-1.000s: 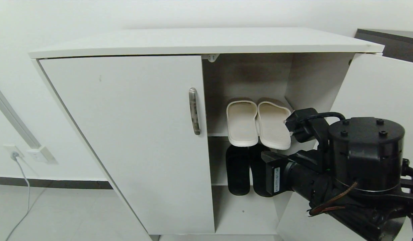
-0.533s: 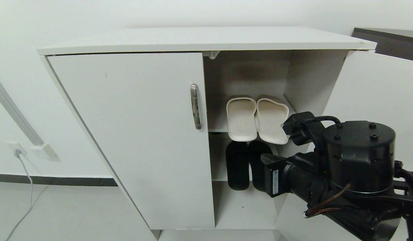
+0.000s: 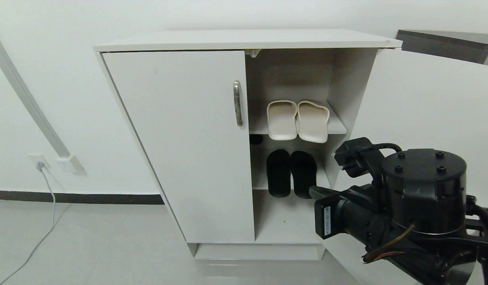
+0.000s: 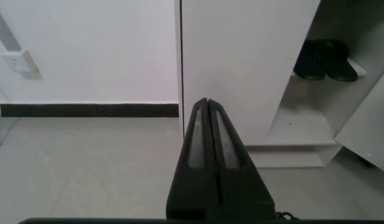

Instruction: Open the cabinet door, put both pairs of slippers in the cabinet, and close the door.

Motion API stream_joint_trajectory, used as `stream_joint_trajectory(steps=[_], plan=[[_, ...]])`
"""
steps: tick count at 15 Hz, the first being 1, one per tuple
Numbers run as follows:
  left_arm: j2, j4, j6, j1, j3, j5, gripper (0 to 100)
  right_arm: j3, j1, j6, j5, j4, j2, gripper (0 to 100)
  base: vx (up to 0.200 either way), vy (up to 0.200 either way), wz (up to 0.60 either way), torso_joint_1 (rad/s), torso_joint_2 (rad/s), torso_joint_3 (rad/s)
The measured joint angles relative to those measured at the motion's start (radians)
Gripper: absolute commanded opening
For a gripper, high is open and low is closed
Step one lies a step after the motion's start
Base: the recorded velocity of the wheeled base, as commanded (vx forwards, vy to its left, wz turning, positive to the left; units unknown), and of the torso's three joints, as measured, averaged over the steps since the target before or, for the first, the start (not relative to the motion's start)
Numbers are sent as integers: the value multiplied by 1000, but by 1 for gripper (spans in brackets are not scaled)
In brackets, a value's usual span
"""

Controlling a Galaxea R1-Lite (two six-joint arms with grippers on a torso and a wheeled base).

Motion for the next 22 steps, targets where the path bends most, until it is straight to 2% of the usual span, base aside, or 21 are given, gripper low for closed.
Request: stream_joint_trajectory(steps=[4,22], plan=[[0,0,0,0,0,0,0,19,-3,-19,0,0,0,0,-200,0,0,1,4,0],[0,0,0,0,0,1,0,56,-16,-21,0,-34,10,0,0,0,0,0,0,0]])
